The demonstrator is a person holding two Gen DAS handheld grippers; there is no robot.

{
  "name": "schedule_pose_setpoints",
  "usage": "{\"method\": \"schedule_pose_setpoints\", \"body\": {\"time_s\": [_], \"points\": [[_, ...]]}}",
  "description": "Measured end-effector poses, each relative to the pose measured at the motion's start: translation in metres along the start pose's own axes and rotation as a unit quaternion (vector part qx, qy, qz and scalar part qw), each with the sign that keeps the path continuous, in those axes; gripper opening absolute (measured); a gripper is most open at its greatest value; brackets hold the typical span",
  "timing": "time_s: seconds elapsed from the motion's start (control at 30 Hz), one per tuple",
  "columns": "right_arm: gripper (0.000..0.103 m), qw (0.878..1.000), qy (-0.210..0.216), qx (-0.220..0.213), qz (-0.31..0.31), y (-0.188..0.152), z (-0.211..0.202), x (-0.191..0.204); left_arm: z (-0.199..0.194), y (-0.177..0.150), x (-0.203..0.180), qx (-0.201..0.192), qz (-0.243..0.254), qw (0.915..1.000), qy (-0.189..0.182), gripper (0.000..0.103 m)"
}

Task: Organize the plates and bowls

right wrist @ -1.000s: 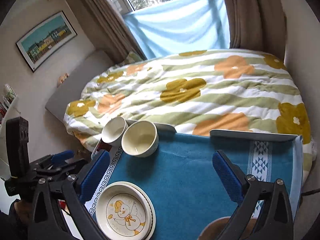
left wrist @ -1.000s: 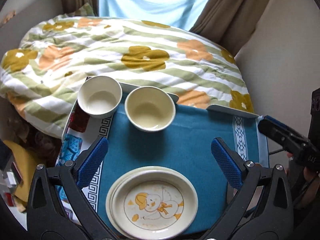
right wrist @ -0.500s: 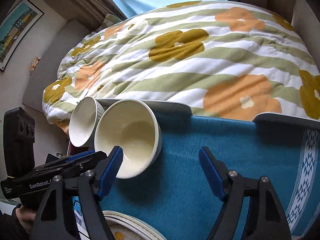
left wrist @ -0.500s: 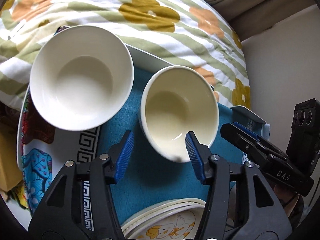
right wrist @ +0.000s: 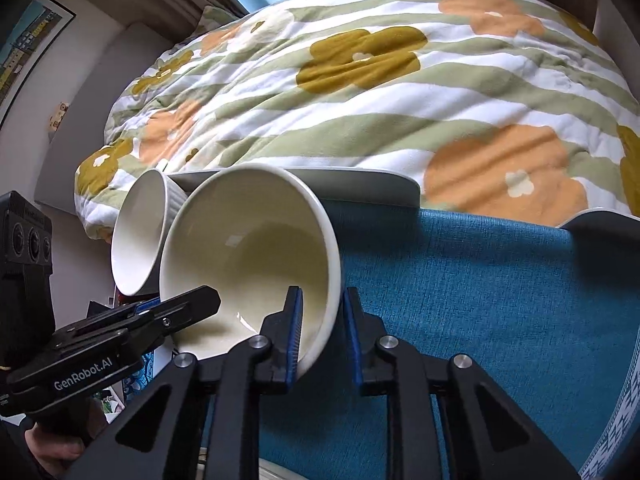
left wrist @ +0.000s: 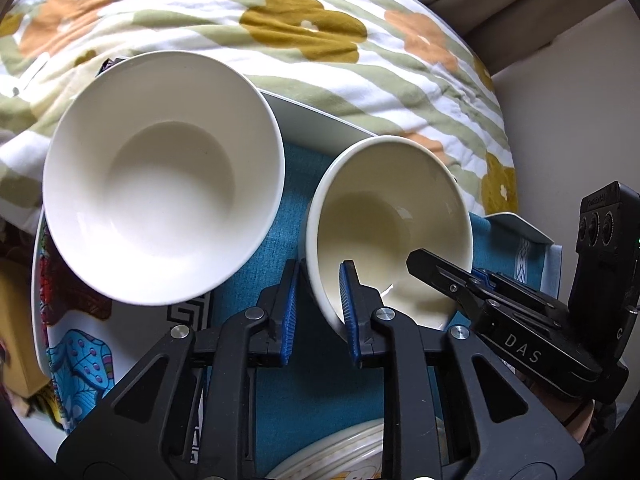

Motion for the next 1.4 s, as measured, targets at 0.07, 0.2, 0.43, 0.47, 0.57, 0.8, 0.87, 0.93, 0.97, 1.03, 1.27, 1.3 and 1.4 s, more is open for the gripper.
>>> {"method": "schedule_pose_setpoints", "body": {"time_s": [0.07, 0.2, 0.43, 0.47, 0.57, 0.8, 0.87, 0.93, 0.97, 1.03, 1.27, 1.3, 1.4], "points": [[0.018, 1.0, 0.001, -0.002, 0.002, 0.0, 0.0, 0.0, -0.001, 0.0, -0.001, -0.002, 0.005, 1.0, 0.004, 0.018], [0.018, 1.0, -0.001, -0.005, -0.002, -0.004, -0.005, 0.002, -0.011, -0.002, -0.007, -0.015, 0.022, 0.9996, 0.012, 0.018], [0.018, 0.998, 0.015, -0.054, -0.001, -0.008, -0.052, 0.008, -0.048, -0.009, -0.035, -0.051, 0.056, 0.9969, 0.022, 0.018], [0.018, 0.998, 0.015, -0.061, -0.003, -0.009, -0.06, 0.008, -0.054, -0.012, -0.041, -0.057, 0.059, 0.9964, 0.02, 0.018], [0.018, 0.996, 0.013, -0.083, -0.006, -0.018, -0.091, 0.004, -0.073, -0.025, -0.065, -0.072, 0.072, 0.9946, 0.017, 0.018], [0.018, 0.993, 0.007, -0.121, -0.005, -0.067, -0.171, -0.027, -0.103, -0.088, -0.136, -0.093, 0.095, 0.9911, 0.003, 0.018], [0.018, 0.992, 0.0, -0.128, -0.01, -0.083, -0.19, -0.04, -0.105, -0.11, -0.157, -0.095, 0.099, 0.9905, -0.001, 0.018], [0.018, 0.991, -0.004, -0.132, -0.014, -0.099, -0.208, -0.055, -0.105, -0.132, -0.178, -0.098, 0.102, 0.9899, -0.004, 0.018], [0.018, 0.991, -0.006, -0.134, -0.014, -0.108, -0.216, -0.064, -0.104, -0.144, -0.188, -0.099, 0.104, 0.9897, -0.005, 0.018], [0.018, 0.991, -0.01, -0.135, -0.014, -0.125, -0.228, -0.08, -0.1, -0.167, -0.207, -0.098, 0.108, 0.9893, -0.006, 0.018], [0.018, 0.992, -0.033, -0.121, -0.002, -0.179, -0.256, -0.143, -0.07, -0.231, -0.268, -0.064, 0.12, 0.9906, -0.012, 0.018], [0.018, 0.993, -0.035, -0.117, 0.001, -0.186, -0.257, -0.151, -0.064, -0.238, -0.275, -0.058, 0.124, 0.9906, -0.012, 0.018], [0.018, 0.994, -0.042, -0.104, 0.011, -0.201, -0.254, -0.172, -0.044, -0.257, -0.286, -0.034, 0.128, 0.9911, -0.01, 0.018]]}}
Point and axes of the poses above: each gripper's, at about its wrist camera, not at the fingertips, and z roughly the way its jaws point, x to its left, y to its top, the point moved 5 cm from there along z, roughly the way its jaws point, and after that the axes turned 2 degrees about -x, right-handed, at the moved point
